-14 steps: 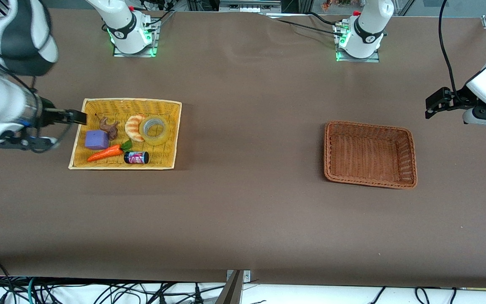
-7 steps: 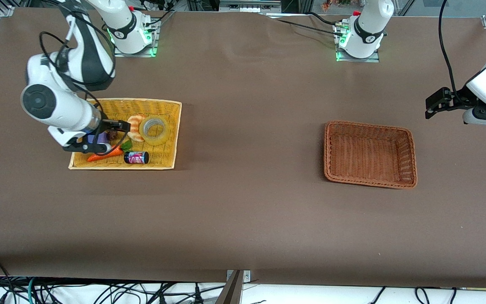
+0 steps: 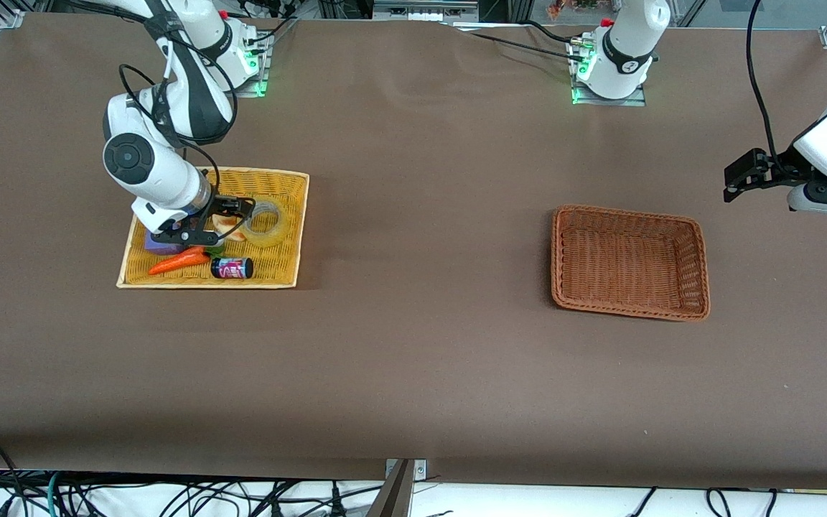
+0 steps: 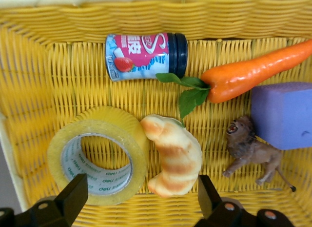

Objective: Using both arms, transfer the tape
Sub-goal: 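Lower the right gripper and close it on the tape roll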

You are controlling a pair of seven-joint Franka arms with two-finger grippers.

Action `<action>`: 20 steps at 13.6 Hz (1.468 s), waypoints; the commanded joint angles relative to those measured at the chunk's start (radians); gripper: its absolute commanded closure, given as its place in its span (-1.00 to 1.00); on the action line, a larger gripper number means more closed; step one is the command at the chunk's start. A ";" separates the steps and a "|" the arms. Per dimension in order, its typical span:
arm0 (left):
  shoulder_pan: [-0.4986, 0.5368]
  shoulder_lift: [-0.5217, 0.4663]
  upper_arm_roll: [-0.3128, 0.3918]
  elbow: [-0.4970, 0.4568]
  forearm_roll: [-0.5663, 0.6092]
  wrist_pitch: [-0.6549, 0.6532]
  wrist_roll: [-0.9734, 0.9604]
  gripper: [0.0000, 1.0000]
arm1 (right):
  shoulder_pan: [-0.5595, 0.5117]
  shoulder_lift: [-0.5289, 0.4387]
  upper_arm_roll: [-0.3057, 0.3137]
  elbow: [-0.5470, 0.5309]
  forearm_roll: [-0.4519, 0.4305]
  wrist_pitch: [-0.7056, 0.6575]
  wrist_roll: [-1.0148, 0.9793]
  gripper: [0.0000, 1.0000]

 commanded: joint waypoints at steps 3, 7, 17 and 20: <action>0.004 0.012 -0.003 0.030 0.003 -0.020 0.002 -1.00 | -0.006 -0.009 0.012 -0.104 0.009 0.150 0.007 -1.00; 0.004 0.012 -0.003 0.030 0.003 -0.020 0.002 -1.00 | -0.006 0.046 0.012 -0.100 0.009 0.235 0.005 -1.00; 0.004 0.012 -0.003 0.028 0.003 -0.020 0.002 -1.00 | -0.002 0.066 0.033 -0.112 0.007 0.267 0.037 -1.00; 0.004 0.012 -0.003 0.028 0.003 -0.022 0.002 -1.00 | 0.000 0.072 0.039 -0.115 0.007 0.267 0.043 -1.00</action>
